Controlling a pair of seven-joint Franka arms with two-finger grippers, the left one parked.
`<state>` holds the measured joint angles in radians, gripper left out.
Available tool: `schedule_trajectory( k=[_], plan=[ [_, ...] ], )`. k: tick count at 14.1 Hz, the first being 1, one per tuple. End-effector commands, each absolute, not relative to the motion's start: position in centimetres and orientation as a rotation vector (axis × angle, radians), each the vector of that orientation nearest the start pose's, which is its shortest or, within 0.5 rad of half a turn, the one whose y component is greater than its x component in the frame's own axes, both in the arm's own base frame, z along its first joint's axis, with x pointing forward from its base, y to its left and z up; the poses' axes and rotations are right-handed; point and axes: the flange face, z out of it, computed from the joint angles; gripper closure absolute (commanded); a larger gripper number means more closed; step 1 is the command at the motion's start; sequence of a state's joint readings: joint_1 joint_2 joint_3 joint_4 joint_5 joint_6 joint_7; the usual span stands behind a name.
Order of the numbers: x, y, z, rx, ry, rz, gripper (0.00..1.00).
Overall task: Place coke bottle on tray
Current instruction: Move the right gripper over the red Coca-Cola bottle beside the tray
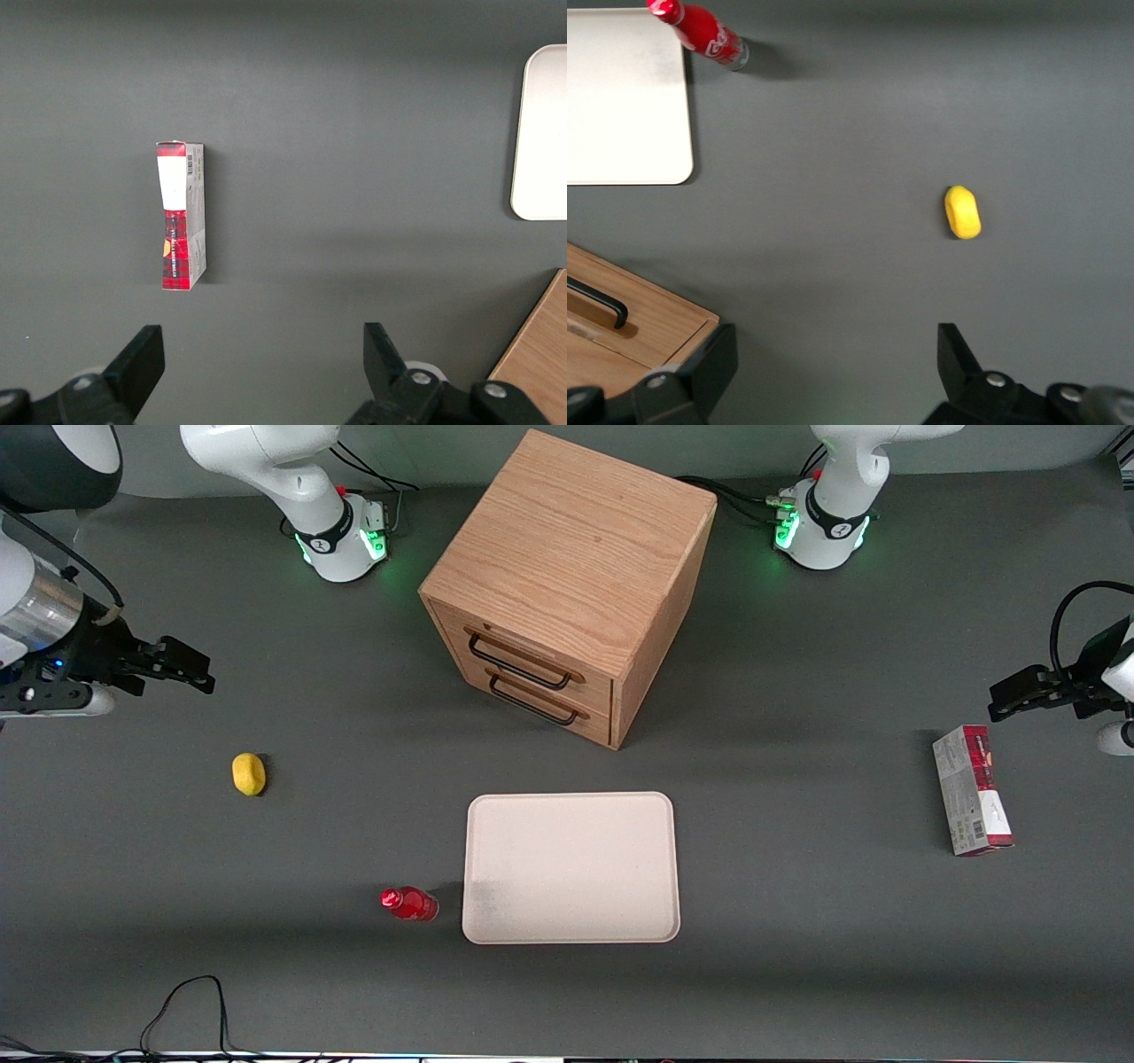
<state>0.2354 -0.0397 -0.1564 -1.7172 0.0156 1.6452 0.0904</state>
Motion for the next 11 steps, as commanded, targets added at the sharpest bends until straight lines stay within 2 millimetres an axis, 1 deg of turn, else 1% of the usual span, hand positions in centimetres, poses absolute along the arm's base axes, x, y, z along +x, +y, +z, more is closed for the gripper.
schedule_trajectory(
  k=[1,3,6,7,8,9,10,11],
  plan=[
    [56.6,6.5,58.7,-3.110,0.026,0.020,0.00],
    [58.9,8.2,59.0,-3.120,-0.010,0.013,0.00],
    [62.4,9.2,59.2,-3.131,-0.017,0.029,0.00],
    [63.5,10.1,58.6,-3.135,-0.034,0.036,0.00],
    [64.2,11.6,57.8,-3.138,-0.069,0.043,0.00],
    [65.0,13.8,56.6,-3.134,-0.121,0.047,0.00],
    [66.4,14.6,55.9,-3.129,-0.127,0.022,0.00],
    [67.9,15.2,55.0,-3.126,-0.094,-0.005,0.00]
  ],
)
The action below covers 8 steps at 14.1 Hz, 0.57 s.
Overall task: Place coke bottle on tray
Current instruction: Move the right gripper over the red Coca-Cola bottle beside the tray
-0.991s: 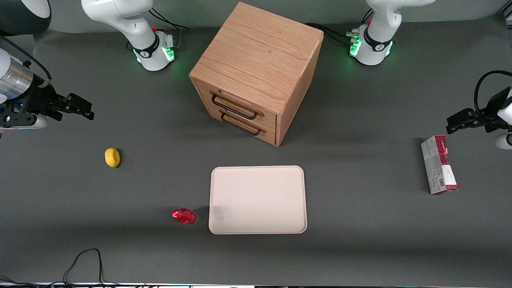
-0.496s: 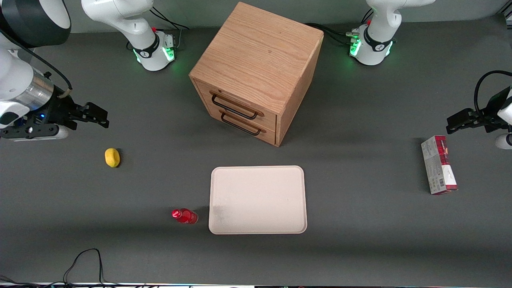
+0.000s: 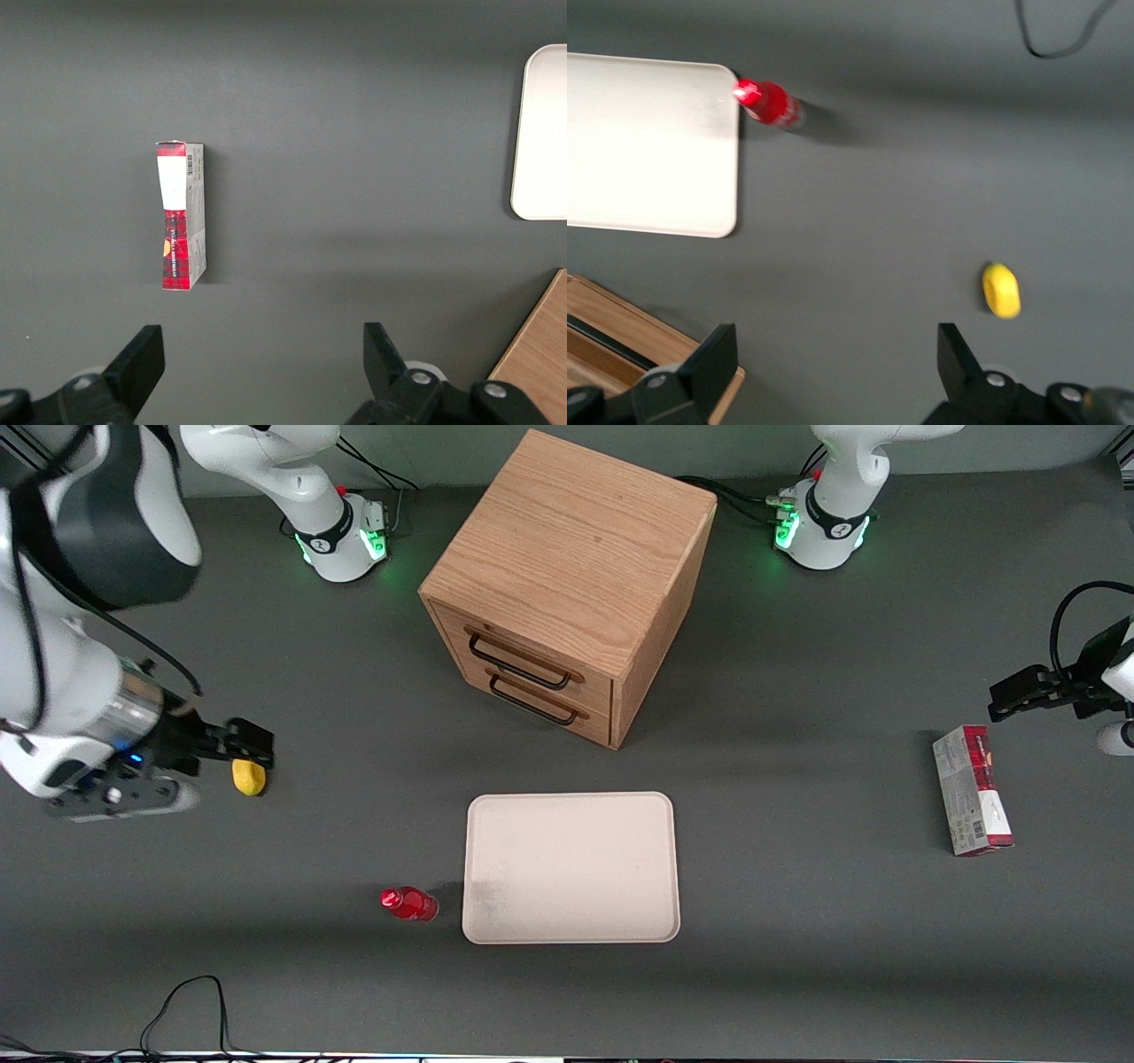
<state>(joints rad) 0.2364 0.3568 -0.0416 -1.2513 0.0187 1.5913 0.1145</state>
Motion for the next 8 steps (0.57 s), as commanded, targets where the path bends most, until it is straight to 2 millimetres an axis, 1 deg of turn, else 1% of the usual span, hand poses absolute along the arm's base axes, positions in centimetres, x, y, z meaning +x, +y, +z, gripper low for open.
schedule_trajectory(
  k=[1,2,4,6,8],
  plan=[
    [68.9,16.2,54.1,-3.117,-0.083,-0.022,0.00],
    [69.8,17.4,53.0,-3.104,-0.091,-0.041,0.00],
    [71.5,18.1,50.9,-3.092,-0.093,-0.091,0.00],
    [72.7,19.4,48.8,-3.075,-0.090,-0.150,0.00],
    [73.2,20.6,47.3,-3.096,-0.122,-0.202,0.00]
  ],
)
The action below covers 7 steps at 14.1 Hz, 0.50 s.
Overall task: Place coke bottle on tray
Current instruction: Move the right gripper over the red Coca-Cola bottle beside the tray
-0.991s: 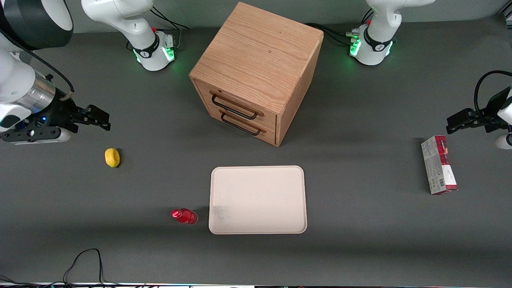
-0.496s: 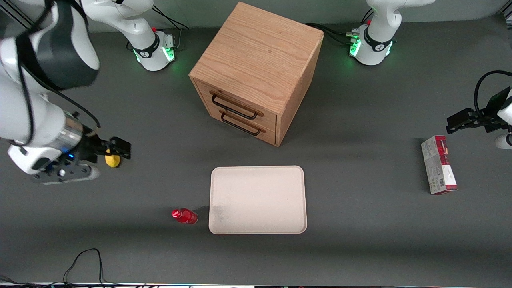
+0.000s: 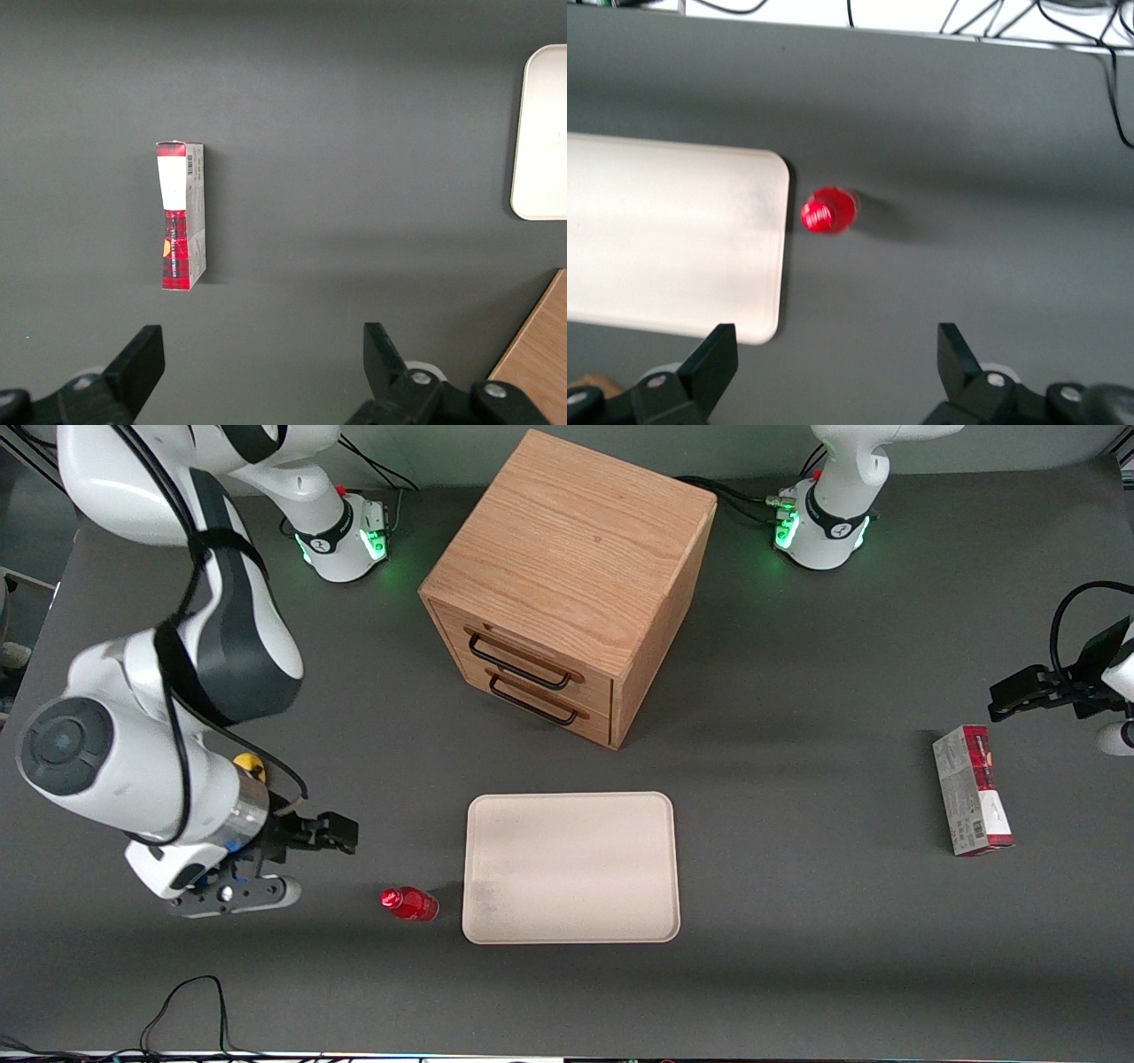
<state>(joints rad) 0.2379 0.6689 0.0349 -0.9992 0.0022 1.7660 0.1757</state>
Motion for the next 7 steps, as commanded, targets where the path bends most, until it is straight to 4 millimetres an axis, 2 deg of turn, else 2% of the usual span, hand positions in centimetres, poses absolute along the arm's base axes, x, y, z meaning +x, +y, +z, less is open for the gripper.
schedule_trajectory(
  k=[1,3,5,7],
  plan=[
    [73.6,21.1,46.4,-3.109,-0.142,-0.227,0.00],
    [74.6,21.5,43.5,-3.106,-0.144,-0.252,0.00],
    [75.1,21.7,39.4,-3.110,-0.151,-0.204,0.00],
    [75.4,22.1,37.5,-3.102,-0.166,-0.201,0.00]
  ],
)
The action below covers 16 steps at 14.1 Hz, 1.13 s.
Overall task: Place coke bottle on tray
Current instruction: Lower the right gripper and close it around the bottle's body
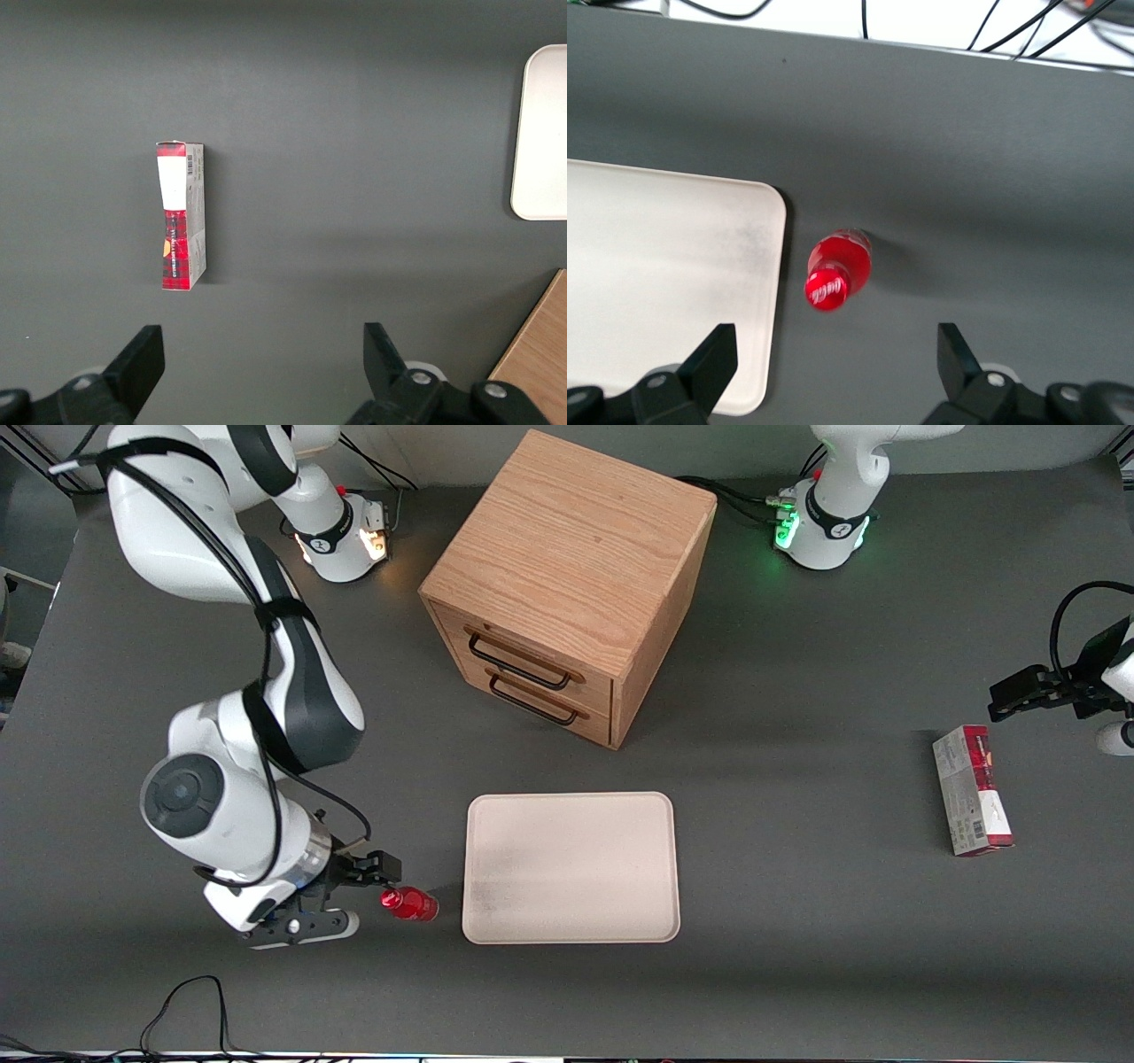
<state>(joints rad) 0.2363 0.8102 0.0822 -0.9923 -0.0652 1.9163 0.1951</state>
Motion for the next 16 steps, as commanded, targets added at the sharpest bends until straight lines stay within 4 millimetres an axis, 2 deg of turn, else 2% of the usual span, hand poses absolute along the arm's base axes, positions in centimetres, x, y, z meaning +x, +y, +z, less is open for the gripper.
schedule_trajectory(
  k=[1,5,7,8,11,13,14,15,16],
  plan=[
    [75.6,22.2,36.8,-3.097,-0.166,-0.216,0.00],
    [75.7,22.6,33.6,-3.090,-0.173,-0.229,0.01],
    [75.6,22.7,33.1,-3.089,-0.181,-0.224,0.09],
    [75.5,22.7,32.7,-3.090,-0.178,-0.214,0.16],
    [75.2,22.8,31.5,-3.088,-0.161,-0.182,0.48],
    [75.1,22.9,31.4,-3.081,-0.150,-0.161,0.75],
    [75.0,22.8,31.4,-3.074,-0.137,-0.142,0.92],
    [74.8,22.8,31.3,-3.073,-0.133,-0.114,1.00],
    [74.8,22.7,31.6,-3.073,-0.107,-0.110,1.00]
  ],
)
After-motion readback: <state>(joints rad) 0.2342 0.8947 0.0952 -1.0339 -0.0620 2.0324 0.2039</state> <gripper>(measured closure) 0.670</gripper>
